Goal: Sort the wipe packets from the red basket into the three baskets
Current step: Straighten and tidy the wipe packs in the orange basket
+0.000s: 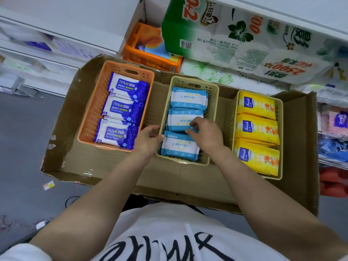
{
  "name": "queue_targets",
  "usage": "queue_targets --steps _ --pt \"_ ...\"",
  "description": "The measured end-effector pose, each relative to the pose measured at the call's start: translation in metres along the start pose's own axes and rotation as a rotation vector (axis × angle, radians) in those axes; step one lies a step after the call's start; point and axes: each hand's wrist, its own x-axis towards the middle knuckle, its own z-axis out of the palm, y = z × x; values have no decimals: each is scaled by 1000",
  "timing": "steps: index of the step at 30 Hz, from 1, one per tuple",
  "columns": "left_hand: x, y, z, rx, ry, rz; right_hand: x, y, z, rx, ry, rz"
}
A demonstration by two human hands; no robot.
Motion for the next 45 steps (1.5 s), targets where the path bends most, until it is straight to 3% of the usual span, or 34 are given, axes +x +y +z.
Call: queue_targets --steps 6,10,15,24,30,36,45 --pt "2 3 1 11 -17 -22 18 5 -16 72 85 59" --pt "3 4 1 92 -53 -39 22 -2 -9 24 -12 -33" --pt "21 42 13 36 -53 100 32 -2 7 -76 -91 -15" --pt "49 57 15 -25 -110 76 25 -3 23 -68 -61 50" --pt "58 54 13 -49 -136 59 49 -8 5 -204 156 -82" --pt "60 50 11 -47 -150 63 103 -9 -1 -167 -78 -90" --pt "60 53 11 0 -163 82 96 -3 10 -198 -29 -28"
